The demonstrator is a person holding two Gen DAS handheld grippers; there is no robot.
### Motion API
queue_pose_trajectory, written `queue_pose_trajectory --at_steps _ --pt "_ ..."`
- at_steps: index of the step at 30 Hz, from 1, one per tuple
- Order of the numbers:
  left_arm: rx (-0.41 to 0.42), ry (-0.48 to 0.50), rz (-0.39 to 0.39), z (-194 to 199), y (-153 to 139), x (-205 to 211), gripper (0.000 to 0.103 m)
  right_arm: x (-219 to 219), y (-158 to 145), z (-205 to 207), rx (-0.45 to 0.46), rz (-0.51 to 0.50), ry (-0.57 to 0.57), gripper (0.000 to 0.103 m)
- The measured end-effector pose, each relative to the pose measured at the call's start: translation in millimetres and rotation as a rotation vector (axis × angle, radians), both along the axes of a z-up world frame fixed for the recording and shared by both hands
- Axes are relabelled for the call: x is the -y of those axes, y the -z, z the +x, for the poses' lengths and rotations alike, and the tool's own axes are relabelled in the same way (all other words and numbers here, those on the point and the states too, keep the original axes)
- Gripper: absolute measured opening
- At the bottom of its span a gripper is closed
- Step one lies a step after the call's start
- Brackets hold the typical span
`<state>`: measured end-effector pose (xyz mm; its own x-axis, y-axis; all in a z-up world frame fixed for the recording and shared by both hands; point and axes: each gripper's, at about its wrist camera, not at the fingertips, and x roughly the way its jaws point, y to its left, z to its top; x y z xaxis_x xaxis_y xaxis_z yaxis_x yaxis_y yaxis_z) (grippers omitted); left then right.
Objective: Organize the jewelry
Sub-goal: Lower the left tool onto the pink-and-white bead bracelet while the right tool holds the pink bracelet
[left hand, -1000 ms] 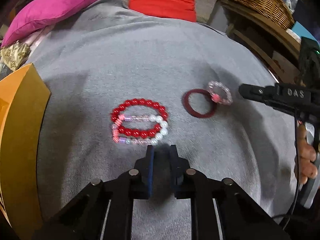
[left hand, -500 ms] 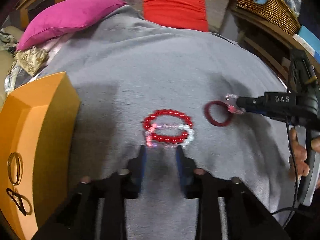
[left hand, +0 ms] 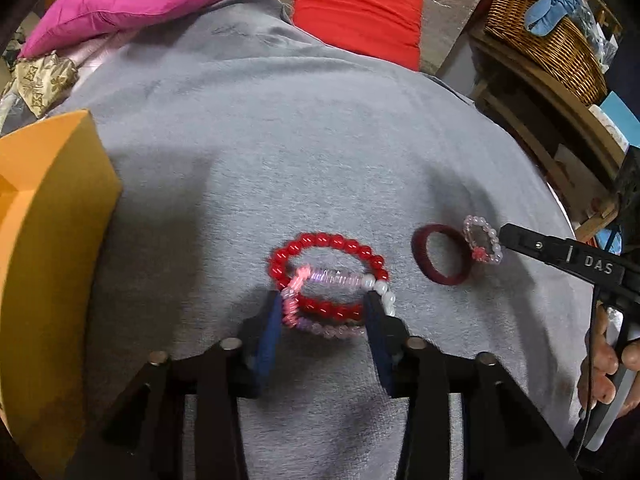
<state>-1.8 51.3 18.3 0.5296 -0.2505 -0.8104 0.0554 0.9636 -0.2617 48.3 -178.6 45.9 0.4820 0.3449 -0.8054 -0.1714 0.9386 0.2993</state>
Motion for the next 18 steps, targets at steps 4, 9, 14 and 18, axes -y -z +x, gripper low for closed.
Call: queue_pose_trajectory --at_steps 4,9,14,18 --pt "-0.001 0.066 0.027 -7 -1 15 0.017 16 -6 -11 -0.004 -0.003 0.001 0.011" --pt "0.008 0.192 0.006 -21 -7 40 0.016 34 -6 -11 -0.028 0.049 -0.004 0.012" --pt "0.001 0.259 0.006 -33 -11 51 0.016 33 0 -1 -0.082 0.145 0.013 0.026" --pt "-0.008 0.249 0.003 -31 -11 50 0.016 18 7 8 -0.108 0.170 0.015 0.026"
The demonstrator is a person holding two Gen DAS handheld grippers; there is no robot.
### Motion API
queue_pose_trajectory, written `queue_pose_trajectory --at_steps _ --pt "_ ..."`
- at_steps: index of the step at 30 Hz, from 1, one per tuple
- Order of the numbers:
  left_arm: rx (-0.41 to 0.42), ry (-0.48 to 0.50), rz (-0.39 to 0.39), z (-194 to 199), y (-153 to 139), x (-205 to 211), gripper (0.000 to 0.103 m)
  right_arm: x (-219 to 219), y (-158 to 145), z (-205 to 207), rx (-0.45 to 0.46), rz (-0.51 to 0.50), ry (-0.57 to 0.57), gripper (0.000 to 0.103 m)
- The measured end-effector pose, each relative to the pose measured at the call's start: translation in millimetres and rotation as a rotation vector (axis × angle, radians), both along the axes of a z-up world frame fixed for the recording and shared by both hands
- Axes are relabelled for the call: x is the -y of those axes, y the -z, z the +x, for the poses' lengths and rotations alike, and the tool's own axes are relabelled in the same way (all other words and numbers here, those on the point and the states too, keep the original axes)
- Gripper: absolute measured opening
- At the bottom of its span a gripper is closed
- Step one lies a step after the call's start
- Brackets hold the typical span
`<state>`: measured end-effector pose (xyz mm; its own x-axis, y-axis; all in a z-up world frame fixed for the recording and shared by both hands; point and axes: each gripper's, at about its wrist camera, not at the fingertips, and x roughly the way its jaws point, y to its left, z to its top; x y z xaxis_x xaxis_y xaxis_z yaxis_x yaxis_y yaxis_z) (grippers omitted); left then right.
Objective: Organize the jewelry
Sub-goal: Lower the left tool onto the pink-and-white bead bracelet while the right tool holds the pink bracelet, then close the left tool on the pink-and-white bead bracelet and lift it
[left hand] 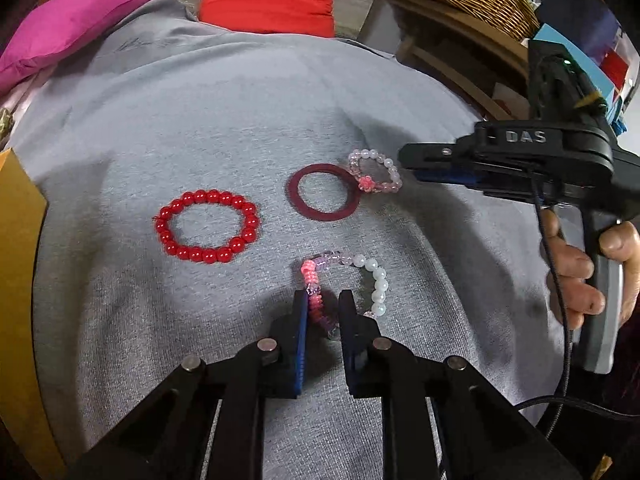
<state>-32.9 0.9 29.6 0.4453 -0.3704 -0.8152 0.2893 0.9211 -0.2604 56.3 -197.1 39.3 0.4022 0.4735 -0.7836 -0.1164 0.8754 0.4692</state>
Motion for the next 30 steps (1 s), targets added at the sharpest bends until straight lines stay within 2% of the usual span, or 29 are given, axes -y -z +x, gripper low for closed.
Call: queue_pose_trajectory --at_steps 4,7,10,11,13,15,17,22,25,26,30 --pt "-0.001 -0.011 0.010 3 0 -7 0.016 -14 11 7 -0.015 -0.045 0.016 0.027" --pt "-0.004 -0.014 0.006 4 0 -9 0.017 -21 10 6 0.015 -0.074 0.020 0.027" --pt "0.004 -0.007 0.025 4 0 -9 0.017 -31 7 3 0.064 -0.160 -0.001 0.011" --pt "0.004 -0.003 0.028 4 1 -7 0.018 -33 7 1 0.078 -0.181 -0.010 0.011" --pt "0.004 -0.002 0.029 4 2 -5 0.024 -32 4 -1 0.087 -0.187 -0.014 0.011" --pt "0.012 -0.009 0.037 4 1 -4 0.037 -28 -2 -4 0.101 -0.183 -0.010 0.011" --pt "0.018 -0.019 0.052 4 0 -3 0.045 -22 -8 -8 0.109 -0.175 -0.010 0.009" --pt "0.019 -0.021 0.059 7 2 -2 0.048 0 -17 -24 0.102 -0.186 -0.019 0.009" --pt "0.024 -0.002 0.063 5 2 4 0.055 15 -16 -33 0.096 -0.199 -0.025 0.009" --pt "0.025 0.004 0.067 5 2 7 0.059 20 -14 -35 0.087 -0.197 -0.027 0.009" --pt "0.031 0.009 0.085 5 2 14 0.060 40 -5 -37 0.026 -0.173 -0.032 0.010"
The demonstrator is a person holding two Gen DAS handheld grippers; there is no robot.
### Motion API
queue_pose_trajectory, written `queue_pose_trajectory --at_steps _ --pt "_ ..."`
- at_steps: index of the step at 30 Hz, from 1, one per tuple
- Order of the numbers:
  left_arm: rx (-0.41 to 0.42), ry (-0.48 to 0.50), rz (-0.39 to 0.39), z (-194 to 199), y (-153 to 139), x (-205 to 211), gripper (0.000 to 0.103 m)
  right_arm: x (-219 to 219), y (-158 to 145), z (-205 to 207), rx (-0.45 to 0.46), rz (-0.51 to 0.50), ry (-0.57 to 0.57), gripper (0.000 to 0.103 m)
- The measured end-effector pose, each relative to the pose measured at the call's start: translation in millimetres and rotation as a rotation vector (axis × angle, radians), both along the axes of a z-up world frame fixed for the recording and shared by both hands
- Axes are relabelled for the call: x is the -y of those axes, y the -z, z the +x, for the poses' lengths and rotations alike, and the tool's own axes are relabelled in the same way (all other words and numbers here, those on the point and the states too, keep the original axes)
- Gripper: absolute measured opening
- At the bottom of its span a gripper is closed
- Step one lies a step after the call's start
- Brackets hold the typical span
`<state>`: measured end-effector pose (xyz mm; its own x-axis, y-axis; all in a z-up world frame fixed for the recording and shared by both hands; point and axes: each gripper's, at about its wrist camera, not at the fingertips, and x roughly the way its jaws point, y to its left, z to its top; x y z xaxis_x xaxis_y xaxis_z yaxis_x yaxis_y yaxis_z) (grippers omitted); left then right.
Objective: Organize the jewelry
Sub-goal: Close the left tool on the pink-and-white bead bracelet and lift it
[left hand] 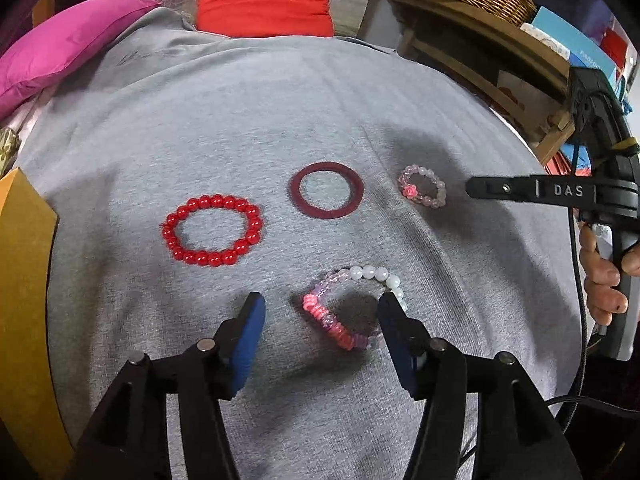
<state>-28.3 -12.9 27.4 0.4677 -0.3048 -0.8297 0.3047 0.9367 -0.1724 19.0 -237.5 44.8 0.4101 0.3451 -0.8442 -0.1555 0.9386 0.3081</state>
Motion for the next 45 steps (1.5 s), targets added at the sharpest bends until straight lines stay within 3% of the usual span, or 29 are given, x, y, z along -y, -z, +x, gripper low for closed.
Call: queue_pose_trajectory --at_steps 3,5,10,13,18,21,27,35,36,37,39,45 --pt "0.008 0.003 0.013 3 -1 6 0.060 15 1 0 -0.023 0.036 0.019 0.015" --pt "0.012 0.006 0.030 2 -1 12 0.060 21 2 0 -0.034 0.042 0.033 0.026" --pt "0.039 0.001 0.053 -2 -3 14 0.060 27 4 -2 -0.063 0.059 0.037 0.028" --pt "0.057 0.004 0.050 -13 -8 13 0.060 26 -6 -9 -0.021 0.116 0.033 0.028" --pt "0.061 0.035 0.036 -19 -9 22 0.038 14 -12 -5 0.003 0.133 0.041 0.027" --pt "0.045 0.043 0.019 -17 -8 22 0.038 4 -6 6 -0.021 0.126 0.057 0.027" --pt "0.027 0.072 0.021 -13 -6 29 0.044 -12 5 20 -0.047 0.081 0.082 0.027" --pt "0.028 0.081 0.014 -5 -2 34 0.044 -43 11 29 0.019 -0.106 0.065 0.026" --pt "0.031 0.081 0.013 -5 -1 33 0.041 -49 11 27 0.041 -0.156 0.049 0.024" --pt "0.035 0.083 0.016 -4 -1 34 0.036 -54 11 26 0.058 -0.193 0.035 0.014" --pt "0.041 0.086 0.018 -7 0 34 0.018 -61 11 24 0.087 -0.245 0.015 0.013" --pt "0.048 0.076 -0.015 -6 -6 25 0.008 -49 1 18 0.108 -0.197 0.026 0.013"
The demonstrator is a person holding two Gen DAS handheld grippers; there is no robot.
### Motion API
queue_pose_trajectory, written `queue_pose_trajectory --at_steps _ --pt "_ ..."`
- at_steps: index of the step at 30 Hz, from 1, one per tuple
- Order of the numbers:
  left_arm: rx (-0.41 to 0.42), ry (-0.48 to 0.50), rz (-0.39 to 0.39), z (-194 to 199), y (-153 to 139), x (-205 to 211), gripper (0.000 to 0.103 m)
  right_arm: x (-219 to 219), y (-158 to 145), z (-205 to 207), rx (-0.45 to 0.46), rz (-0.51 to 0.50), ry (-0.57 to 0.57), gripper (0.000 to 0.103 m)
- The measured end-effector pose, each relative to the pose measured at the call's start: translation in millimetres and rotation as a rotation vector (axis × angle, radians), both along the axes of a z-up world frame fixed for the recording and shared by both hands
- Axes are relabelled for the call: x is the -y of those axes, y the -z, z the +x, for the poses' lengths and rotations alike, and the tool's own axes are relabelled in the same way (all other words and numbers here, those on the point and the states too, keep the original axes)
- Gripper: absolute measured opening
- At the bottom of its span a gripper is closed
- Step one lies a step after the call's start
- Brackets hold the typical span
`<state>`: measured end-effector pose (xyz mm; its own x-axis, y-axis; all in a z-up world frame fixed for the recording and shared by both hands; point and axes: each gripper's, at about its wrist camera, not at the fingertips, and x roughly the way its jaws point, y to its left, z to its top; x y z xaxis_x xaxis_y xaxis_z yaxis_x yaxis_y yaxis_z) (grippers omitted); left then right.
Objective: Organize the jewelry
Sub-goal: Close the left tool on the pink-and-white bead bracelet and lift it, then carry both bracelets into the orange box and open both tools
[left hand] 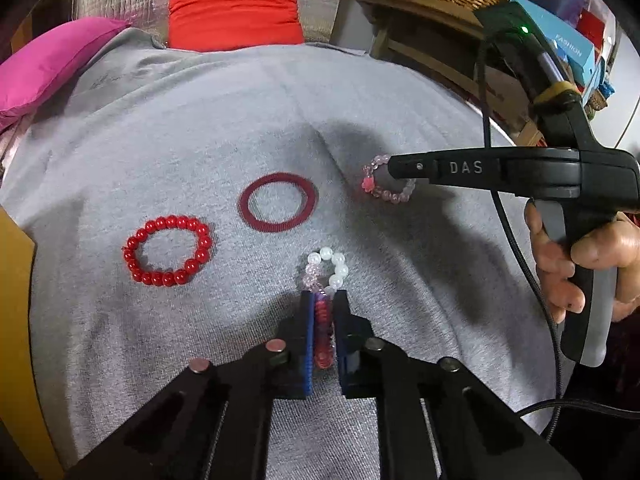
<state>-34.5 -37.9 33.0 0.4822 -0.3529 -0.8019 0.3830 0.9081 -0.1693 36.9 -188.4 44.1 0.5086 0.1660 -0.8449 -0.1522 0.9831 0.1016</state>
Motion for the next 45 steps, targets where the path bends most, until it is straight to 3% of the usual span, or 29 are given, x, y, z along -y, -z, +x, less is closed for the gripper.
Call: queue_pose_trajectory --at_steps 11,18,25,30,33,35,39,45 --pt "0.098 -0.042 -0.051 -16 -37 -23 0.008 27 -25 -14 0.013 0.178 -0.015 0.013" --pt "0.182 -0.070 -0.074 -41 -71 -36 0.008 10 -42 -24 0.063 0.217 -0.067 0.013" --pt "0.296 -0.160 -0.105 -77 -114 -71 0.008 -7 -51 -50 0.101 0.244 -0.097 0.013" --pt "0.381 -0.248 -0.121 -112 -140 -118 0.008 -58 -53 -85 0.062 0.246 -0.160 0.013" --pt "0.431 -0.339 -0.095 -134 -148 -153 0.008 -96 -63 -106 0.067 0.219 -0.221 0.013" --pt "0.453 -0.404 -0.118 -153 -150 -182 0.008 -124 -75 -120 0.073 0.214 -0.261 0.013" --pt "0.474 -0.542 -0.093 -183 -142 -225 0.008 -176 -96 -147 0.096 0.209 -0.344 0.013" --pt "0.431 -0.725 -0.083 -204 -123 -279 0.008 -247 -105 -175 0.085 0.211 -0.459 0.013"
